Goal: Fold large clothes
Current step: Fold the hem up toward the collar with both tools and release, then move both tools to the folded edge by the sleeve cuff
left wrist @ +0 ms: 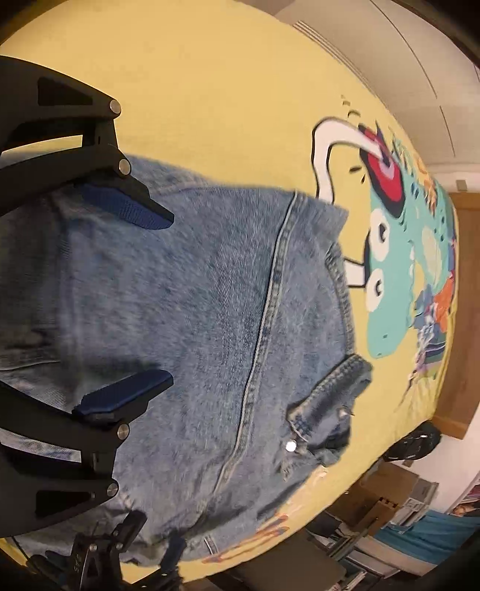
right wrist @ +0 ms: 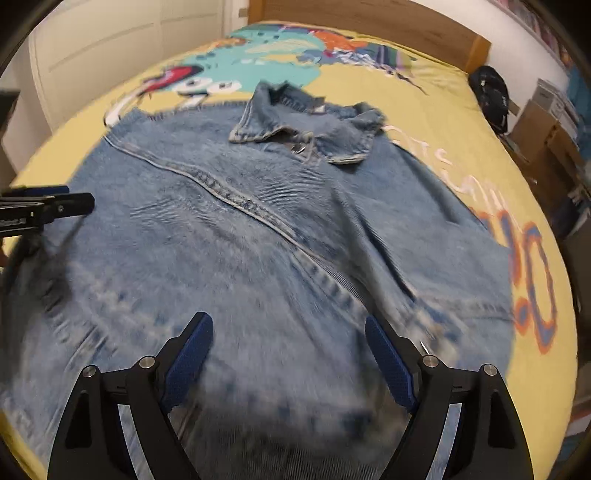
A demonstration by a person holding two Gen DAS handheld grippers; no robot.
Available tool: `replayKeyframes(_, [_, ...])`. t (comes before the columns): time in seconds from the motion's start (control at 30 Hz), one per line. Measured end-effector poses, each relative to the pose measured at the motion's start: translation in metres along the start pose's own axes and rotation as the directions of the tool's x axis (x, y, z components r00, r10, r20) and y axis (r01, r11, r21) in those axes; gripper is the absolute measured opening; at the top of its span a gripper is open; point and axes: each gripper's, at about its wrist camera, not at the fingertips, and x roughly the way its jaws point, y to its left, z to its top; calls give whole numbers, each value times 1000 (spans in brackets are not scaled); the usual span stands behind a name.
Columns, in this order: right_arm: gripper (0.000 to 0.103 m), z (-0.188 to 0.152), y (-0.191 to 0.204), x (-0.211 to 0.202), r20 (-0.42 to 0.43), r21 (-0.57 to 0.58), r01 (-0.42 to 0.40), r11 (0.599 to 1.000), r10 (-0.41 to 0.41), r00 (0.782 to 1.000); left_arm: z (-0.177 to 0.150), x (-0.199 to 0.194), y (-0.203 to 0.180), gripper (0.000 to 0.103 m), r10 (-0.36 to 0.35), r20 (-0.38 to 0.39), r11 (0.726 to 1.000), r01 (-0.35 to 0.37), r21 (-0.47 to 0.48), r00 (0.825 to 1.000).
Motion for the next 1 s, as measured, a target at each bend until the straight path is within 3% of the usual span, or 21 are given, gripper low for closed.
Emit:
replayKeyframes(0.2, [86,-29,-24,-65,48,62,26,998,-29,998,-14,-56,4,74,-1,57,999,4,-42,998])
replayKeyframes(0.53, [86,-97,-54,-151,83,191,71,979,-88,993,-53,-123,18,77,0,54,995,5,-99,999])
replayKeyframes(0.77, [86,-152,-76,-182,64,276,85,957,-107,992,-89,-142,31,81,11,17,989,-8,-147,1000])
replayKeyframes(1.0, [86,-196,-96,-186,6,351,66,934,-73,997,-125,-136,43,84,2,-47,981,-11,-194,999])
